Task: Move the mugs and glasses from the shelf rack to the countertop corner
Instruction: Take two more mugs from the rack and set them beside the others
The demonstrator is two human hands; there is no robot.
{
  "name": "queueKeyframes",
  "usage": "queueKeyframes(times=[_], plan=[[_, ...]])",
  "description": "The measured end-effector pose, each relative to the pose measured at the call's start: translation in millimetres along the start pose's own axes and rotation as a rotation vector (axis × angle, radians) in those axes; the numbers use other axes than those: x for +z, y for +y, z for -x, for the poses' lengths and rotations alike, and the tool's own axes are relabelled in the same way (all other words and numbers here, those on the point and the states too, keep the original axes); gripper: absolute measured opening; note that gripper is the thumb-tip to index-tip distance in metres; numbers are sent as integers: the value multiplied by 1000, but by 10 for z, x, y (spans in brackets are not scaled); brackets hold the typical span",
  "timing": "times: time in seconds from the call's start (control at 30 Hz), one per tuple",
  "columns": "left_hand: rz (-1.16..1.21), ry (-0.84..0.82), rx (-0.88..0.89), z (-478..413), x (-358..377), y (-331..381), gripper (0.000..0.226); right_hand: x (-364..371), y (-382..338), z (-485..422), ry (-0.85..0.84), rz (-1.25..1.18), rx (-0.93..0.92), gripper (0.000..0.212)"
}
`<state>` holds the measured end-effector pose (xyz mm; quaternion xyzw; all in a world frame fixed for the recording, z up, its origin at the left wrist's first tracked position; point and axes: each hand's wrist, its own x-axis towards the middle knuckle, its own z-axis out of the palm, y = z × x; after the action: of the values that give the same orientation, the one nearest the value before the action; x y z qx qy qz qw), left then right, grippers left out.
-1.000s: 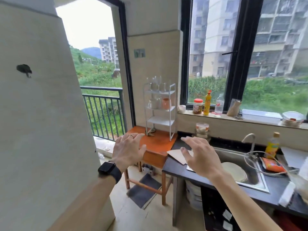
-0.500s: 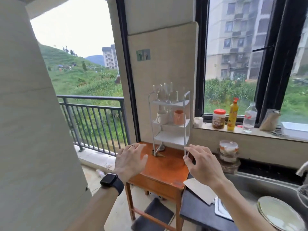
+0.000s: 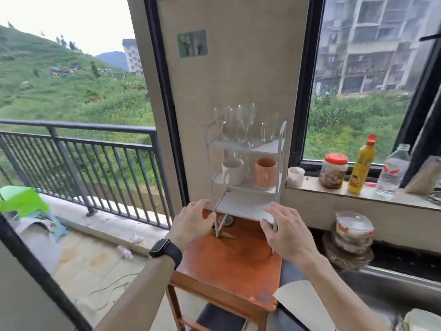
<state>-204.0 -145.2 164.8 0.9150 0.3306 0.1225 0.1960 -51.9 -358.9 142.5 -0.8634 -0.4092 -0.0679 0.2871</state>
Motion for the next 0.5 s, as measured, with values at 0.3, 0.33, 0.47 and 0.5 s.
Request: queueKeyframes(times=[0.3,0.33,0.47,0.5], plan=[[623,-279,-111,-1680,352,-248,56,575,87,-1071,57,-242,329,44],[739,-317,-166,-1801,393,-264,57,618,98,-1191,75,-391,412,42],[1044,-420,-353,-2112,511,-310,52,820,175,-1587,122,-928,721,39],[1050,-462,-352,-2164,548,-311,53,870,206,-1656,132,-988,759,37]])
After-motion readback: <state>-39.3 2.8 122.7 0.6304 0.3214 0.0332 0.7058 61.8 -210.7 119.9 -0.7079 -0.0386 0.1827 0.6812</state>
